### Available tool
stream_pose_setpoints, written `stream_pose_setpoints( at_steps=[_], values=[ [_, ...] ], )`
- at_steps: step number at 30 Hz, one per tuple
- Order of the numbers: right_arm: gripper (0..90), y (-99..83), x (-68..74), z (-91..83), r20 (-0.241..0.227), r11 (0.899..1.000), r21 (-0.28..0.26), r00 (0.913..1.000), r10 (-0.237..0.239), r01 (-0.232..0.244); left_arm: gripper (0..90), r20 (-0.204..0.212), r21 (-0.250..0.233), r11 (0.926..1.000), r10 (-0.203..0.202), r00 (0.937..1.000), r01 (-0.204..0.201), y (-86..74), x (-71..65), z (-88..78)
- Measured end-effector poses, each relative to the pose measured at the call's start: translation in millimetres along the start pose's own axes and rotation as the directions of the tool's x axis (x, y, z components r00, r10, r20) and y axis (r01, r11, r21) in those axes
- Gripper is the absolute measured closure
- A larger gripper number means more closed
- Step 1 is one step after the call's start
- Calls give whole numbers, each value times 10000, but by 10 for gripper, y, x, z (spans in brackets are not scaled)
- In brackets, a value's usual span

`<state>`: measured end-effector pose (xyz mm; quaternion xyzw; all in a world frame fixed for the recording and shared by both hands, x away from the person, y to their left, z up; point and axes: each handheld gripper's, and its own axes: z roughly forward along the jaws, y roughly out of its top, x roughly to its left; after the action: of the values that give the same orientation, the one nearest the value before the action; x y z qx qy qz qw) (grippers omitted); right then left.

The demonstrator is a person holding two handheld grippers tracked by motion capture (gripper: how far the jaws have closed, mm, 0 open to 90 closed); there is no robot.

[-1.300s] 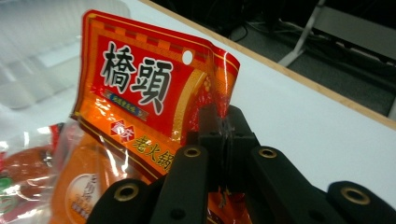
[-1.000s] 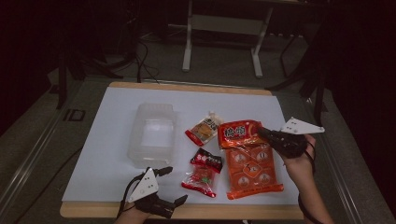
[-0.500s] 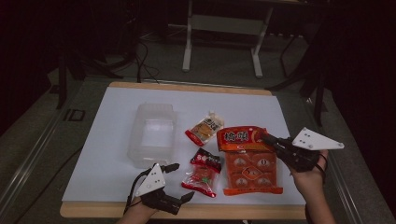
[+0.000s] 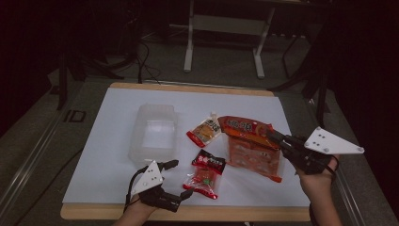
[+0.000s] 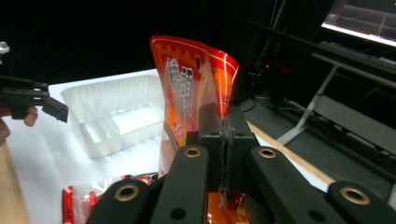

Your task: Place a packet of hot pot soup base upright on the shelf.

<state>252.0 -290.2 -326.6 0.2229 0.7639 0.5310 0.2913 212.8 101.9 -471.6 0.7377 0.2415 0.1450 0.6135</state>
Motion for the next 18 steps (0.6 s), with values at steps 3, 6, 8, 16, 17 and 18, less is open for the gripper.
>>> stream_pose_setpoints(
  at_steps=[3,6,8,16,17,18],
  values=[
    [888,77,13,-25,-76,9998,-197,10000,19,-20,32,-36,-168,9999,-21,10000,21,57,36,7],
    [888,168,47,-48,-377,9993,-385,9993,-46,31,32,-132,-201,9998,60,9999,-63,128,68,25],
    [888,208,68,-55,-602,9986,-527,9982,15,-47,32,-136,-146,9998,154,9998,-156,181,74,33],
    [887,362,235,-84,-1068,9954,-917,9935,-390,292,33,206,-389,9962,791,9967,-783,444,62,62],
    [888,381,256,-90,-1135,9947,-975,9926,-422,312,33,294,-378,9955,880,9957,-869,500,68,93],
    [888,412,289,-94,-1261,9938,-1055,9908,-483,350,47,330,-440,9950,907,9953,-892,522,74,103]
  ],
)
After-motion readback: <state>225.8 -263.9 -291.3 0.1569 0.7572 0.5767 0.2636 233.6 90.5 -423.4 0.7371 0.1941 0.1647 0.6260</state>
